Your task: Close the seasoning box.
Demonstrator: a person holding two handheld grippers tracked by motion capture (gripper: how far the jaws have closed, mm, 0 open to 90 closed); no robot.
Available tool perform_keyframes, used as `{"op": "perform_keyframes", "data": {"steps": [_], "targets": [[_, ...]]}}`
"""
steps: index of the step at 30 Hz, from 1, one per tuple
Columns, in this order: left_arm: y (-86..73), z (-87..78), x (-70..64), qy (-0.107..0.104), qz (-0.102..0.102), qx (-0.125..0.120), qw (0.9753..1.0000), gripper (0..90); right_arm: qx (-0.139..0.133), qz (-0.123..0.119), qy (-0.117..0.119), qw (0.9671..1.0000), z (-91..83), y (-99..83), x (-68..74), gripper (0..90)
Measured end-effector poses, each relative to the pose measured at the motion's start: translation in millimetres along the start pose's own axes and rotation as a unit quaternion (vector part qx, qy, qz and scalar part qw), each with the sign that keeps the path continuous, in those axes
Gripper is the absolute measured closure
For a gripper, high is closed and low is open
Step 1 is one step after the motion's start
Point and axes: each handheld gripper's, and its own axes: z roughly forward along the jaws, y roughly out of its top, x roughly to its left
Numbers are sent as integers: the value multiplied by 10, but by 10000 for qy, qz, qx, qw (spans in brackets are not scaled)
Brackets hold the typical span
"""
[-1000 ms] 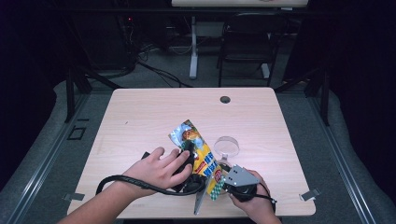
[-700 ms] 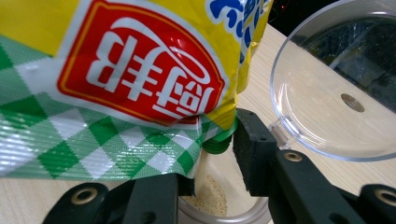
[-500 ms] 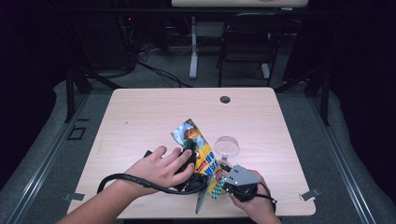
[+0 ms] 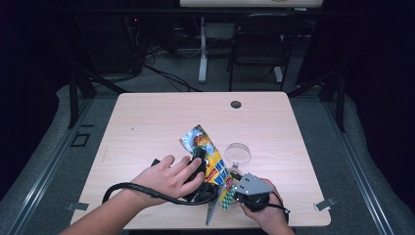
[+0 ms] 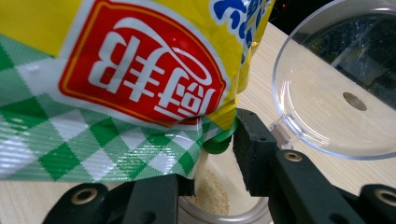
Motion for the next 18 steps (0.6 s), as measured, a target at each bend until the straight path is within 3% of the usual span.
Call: {"op": "perform_keyframes", "data": {"steps": [7,18], "targets": [[11,-4,21,24,138,-25,9999,831,-13,8,-35,10000,-8,-1,-6,704],[5,-13,4,-52,141,-21,9999,840,22,-37,-54,10000,-2,0,4,704]]}}
